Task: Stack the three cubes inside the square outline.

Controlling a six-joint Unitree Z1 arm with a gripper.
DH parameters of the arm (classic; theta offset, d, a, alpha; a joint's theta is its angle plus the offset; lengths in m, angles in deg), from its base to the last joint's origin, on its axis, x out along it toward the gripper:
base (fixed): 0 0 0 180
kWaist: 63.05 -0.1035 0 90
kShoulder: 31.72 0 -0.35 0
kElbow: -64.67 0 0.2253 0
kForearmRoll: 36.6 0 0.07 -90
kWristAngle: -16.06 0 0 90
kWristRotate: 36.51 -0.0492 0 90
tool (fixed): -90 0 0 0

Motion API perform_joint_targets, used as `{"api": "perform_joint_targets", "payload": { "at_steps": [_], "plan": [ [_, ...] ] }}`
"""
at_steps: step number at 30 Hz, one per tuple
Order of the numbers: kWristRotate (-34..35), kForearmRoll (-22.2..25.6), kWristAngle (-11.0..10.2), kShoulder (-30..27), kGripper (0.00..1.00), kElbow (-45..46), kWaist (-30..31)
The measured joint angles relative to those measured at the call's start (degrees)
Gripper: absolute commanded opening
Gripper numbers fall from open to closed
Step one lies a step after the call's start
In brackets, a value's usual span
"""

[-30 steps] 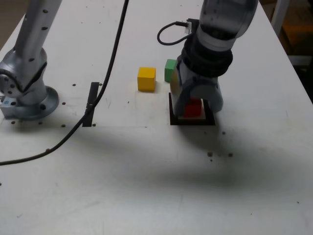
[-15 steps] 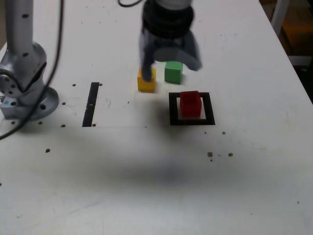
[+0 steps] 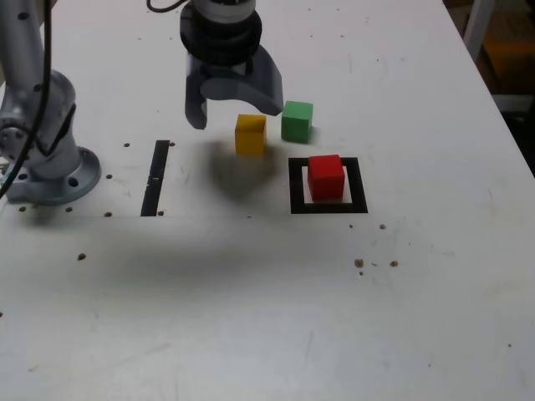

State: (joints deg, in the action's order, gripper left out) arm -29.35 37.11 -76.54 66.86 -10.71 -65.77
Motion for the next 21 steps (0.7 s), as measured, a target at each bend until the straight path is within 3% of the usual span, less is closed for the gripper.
{"api": "perform_joint_targets", "payload": {
  "at_steps": [9,21],
  "plan": [
    [-3.79,-1.34,0.09,6.67,0.9,-2.04,-0.03],
    [-7.37,-1.29,-0.78,8.19,0.77,-2.38,-0.03]
  ]
}}
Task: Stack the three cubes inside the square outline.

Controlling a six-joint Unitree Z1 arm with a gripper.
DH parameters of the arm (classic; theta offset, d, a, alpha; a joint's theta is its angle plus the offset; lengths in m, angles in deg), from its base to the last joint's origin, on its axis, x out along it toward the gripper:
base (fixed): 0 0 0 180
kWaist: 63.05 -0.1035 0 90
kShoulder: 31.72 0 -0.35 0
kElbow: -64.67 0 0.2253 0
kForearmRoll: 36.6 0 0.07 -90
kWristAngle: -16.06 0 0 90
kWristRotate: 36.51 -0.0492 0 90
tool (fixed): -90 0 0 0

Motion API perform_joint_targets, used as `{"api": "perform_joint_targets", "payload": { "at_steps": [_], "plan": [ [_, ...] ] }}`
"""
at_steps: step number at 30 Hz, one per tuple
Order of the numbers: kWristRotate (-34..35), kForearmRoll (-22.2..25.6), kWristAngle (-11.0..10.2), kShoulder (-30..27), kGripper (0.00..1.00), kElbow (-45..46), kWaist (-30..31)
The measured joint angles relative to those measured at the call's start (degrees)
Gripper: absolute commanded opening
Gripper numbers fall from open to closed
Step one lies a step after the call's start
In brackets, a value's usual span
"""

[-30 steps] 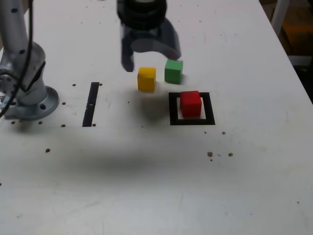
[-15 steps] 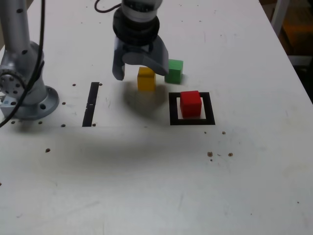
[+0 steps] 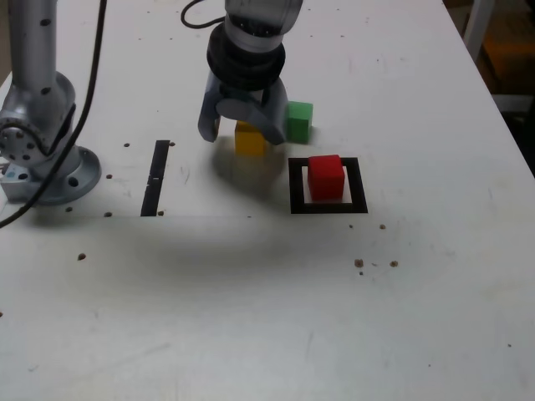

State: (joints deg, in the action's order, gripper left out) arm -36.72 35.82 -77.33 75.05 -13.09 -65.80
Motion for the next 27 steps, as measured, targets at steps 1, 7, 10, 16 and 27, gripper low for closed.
{"api": "perform_joint_targets", "payload": {
  "at_steps": [1,7,10,16,27],
  "plan": [
    [-0.17,0.0,-0.04,0.0,0.75,0.0,0.0],
    [-0.49,0.18,-0.06,0.67,0.73,-0.4,0.0],
    [-0.78,0.38,-0.08,0.93,0.73,-0.59,0.0],
    [-1.28,0.74,-0.09,1.73,0.63,-1.38,0.0],
    [-1.44,1.76,0.13,1.85,0.31,-2.38,0.0]
  ]
}}
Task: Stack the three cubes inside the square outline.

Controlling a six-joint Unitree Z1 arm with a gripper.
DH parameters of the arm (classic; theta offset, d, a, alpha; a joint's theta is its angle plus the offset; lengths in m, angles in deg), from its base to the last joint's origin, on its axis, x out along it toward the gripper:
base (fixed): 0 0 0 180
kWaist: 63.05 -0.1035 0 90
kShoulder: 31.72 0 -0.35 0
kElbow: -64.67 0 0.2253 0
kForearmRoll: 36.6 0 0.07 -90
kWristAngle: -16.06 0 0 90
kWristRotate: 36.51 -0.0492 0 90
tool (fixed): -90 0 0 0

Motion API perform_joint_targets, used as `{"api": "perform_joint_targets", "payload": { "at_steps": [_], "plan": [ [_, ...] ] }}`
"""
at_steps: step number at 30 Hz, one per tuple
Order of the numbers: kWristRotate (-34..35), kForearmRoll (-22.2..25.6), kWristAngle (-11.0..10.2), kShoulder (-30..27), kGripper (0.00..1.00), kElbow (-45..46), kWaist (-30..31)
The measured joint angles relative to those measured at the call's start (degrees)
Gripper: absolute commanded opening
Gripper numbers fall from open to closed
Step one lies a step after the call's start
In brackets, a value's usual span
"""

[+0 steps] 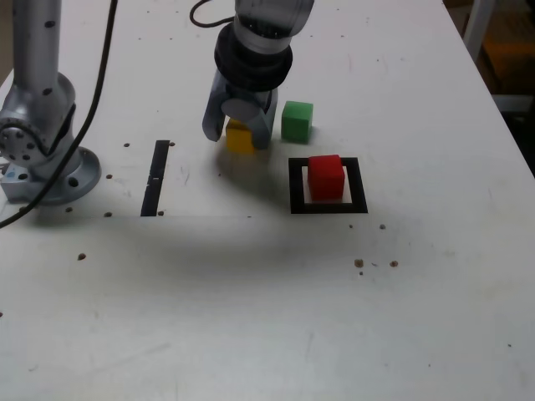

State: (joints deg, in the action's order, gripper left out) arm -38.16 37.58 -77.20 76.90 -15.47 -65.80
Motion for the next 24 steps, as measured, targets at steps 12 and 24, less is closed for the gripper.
{"api": "perform_joint_targets", "payload": {
  "at_steps": [12,24],
  "plan": [
    [-1.01,2.11,1.3,-0.11,0.2,-1.05,-0.1],
    [8.79,22.32,-0.37,-4.98,0.2,-17.61,5.98]
  ]
}}
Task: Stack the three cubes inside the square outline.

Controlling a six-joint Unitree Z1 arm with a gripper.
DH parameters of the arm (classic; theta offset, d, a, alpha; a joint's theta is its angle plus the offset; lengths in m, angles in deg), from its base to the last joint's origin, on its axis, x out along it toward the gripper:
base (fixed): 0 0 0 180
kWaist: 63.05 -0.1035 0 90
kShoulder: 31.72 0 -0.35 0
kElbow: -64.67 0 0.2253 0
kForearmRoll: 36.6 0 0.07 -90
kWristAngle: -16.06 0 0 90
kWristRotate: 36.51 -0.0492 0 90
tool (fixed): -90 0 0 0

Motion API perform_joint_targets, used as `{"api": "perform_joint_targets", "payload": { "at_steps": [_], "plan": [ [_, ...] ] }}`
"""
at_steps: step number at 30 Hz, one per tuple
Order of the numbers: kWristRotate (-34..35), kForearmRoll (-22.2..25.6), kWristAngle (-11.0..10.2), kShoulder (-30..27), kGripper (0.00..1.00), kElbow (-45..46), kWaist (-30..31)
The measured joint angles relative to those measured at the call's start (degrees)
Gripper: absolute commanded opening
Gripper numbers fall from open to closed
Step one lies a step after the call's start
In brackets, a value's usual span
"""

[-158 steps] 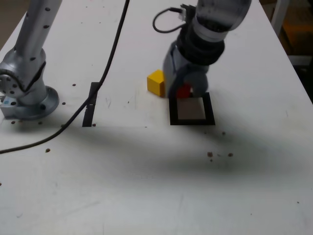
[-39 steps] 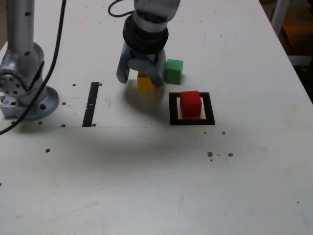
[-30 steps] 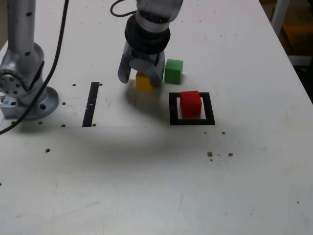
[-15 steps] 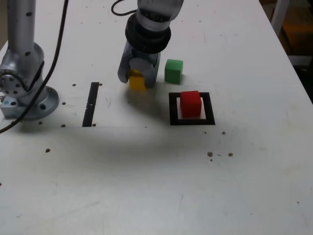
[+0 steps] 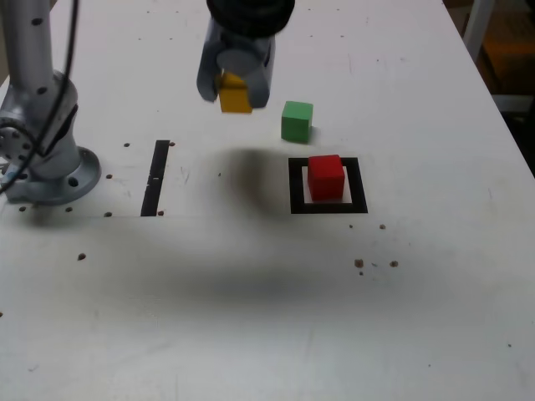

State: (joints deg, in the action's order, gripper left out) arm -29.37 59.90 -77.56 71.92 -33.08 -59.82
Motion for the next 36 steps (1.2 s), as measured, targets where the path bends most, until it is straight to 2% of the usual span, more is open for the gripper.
{"api": "perform_joint_targets", "payload": {
  "at_steps": [3,8,11,14,16,20,24,31,36],
  "plan": [
    [3.18,3.3,0.27,0.72,0.2,-5.46,2.28],
    [9.75,5.48,3.68,6.68,0.2,-13.93,5.97],
    [13.93,7.08,7.08,11.11,0.21,-19.47,7.66],
    [15.26,7.58,8.56,15.71,0.21,-24.8,9.13],
    [16.19,8.98,9.14,16.89,0.21,-27.63,9.67],
    [16.67,10.58,8.01,18.72,0.21,-29.9,10.31],
    [16.53,10.97,5.91,18.33,0.21,-25.84,8.64],
    [16.48,10.77,5.27,18.52,0.21,-25.84,8.1],
    [16.54,10.74,5.3,20.74,0.21,-27.48,8.09]
  ]
}}
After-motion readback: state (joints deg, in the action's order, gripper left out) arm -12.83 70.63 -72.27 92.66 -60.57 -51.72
